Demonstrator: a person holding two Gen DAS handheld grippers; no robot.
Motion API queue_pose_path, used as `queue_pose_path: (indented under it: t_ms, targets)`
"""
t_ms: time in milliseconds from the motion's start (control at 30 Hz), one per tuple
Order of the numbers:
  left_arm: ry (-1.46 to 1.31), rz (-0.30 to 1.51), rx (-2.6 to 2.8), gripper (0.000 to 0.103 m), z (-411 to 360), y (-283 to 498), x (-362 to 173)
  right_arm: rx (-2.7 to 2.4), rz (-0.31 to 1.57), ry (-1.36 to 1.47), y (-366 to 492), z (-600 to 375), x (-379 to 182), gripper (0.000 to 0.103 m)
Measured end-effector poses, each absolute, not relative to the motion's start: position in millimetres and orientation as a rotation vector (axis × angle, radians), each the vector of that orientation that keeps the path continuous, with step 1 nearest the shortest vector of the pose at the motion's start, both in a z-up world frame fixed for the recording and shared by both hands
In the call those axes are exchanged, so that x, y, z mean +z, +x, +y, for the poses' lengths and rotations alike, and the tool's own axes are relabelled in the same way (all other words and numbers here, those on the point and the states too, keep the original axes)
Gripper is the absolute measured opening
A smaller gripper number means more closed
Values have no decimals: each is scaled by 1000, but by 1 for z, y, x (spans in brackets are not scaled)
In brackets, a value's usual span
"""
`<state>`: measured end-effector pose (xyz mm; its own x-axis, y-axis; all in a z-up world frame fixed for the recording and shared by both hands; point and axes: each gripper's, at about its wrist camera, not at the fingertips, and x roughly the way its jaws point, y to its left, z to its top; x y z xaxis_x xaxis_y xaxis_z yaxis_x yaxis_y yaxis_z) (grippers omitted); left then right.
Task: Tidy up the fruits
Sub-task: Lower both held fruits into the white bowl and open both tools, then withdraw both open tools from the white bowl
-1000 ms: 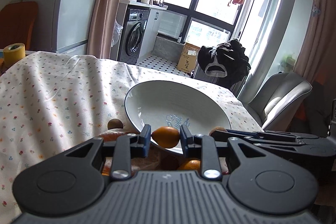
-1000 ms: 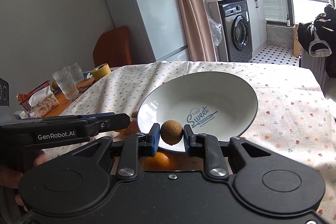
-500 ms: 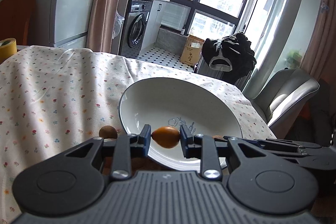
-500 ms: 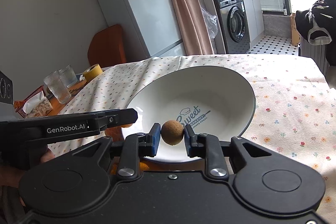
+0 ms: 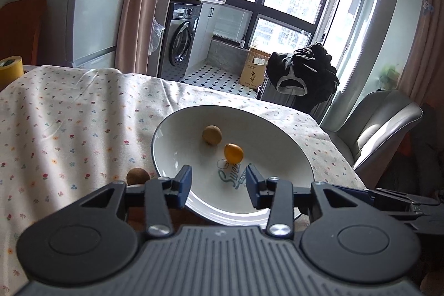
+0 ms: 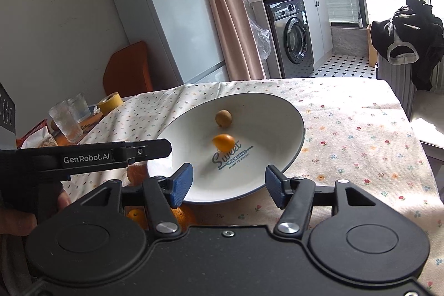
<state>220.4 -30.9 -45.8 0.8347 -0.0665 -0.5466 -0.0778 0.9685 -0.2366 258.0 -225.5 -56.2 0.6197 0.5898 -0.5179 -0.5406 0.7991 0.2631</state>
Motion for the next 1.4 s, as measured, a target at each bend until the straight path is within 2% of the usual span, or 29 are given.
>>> queue_pose_path:
  t_ms: [67, 200, 267, 433, 733, 1400]
  targets:
    - [-255, 573, 20, 53, -29, 214, -43, 637, 616, 74, 254, -226, -55, 69]
    - [-260, 566, 42, 62, -26, 203, -40, 623, 599, 74, 246, -229, -50, 82]
    - [-258, 562, 54, 74, -24, 199, -38, 628, 594, 77, 242, -230, -48, 88]
    - [-250, 549, 77, 82, -22, 186, -33, 637, 564, 84, 233, -232, -43, 102]
    - [-260, 536, 48, 90, -21, 159, -28, 677, 596, 100, 222, -235, -35, 103]
    - [-260, 506, 60, 95, -7, 110, -26, 670, 608, 65, 200, -234, -32, 103]
